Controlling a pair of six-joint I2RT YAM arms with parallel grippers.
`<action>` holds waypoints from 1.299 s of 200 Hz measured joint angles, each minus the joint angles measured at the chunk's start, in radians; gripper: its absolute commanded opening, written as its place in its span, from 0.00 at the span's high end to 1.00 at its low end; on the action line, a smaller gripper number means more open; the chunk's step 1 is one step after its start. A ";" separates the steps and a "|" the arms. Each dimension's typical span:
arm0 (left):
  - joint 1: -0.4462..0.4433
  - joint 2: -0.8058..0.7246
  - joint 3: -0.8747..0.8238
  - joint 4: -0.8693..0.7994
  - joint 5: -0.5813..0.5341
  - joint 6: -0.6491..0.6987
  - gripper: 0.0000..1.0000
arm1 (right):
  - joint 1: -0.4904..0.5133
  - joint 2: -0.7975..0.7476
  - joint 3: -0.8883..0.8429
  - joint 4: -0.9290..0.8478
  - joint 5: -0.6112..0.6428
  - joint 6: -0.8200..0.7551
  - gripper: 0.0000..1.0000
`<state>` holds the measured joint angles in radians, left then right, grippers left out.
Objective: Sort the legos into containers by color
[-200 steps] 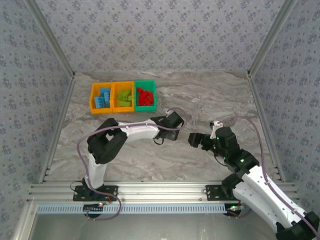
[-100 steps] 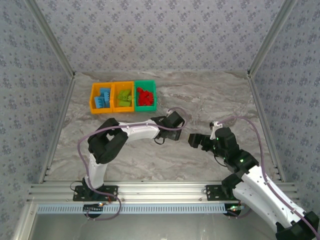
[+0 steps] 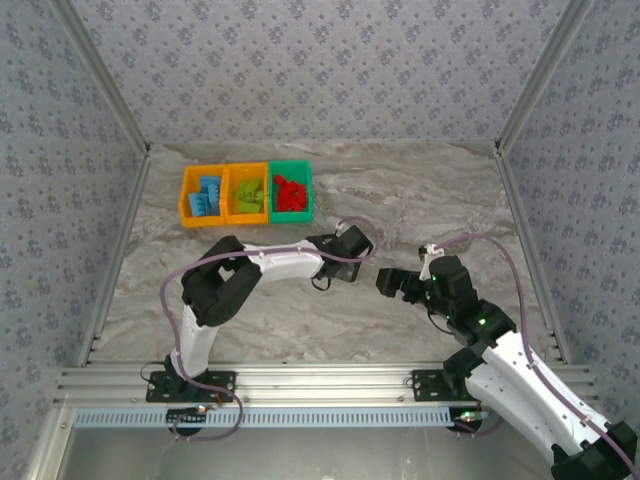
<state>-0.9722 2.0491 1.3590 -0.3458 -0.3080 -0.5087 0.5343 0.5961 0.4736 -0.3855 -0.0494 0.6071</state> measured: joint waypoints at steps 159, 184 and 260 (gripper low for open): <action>0.104 -0.387 -0.139 -0.008 -0.038 0.082 0.95 | 0.056 0.059 -0.017 0.170 -0.262 -0.009 0.02; 0.277 -0.446 -0.090 -0.017 -0.080 0.127 0.95 | 0.092 0.068 -0.017 0.203 -0.278 -0.020 0.02; 0.701 -0.229 0.133 -0.048 -0.031 0.202 0.86 | 0.103 0.100 -0.008 0.211 -0.253 -0.031 0.01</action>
<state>-0.2714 1.8206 1.4918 -0.3943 -0.3389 -0.3069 0.6376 0.6964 0.4660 -0.1749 -0.3023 0.5758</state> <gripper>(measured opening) 0.181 0.988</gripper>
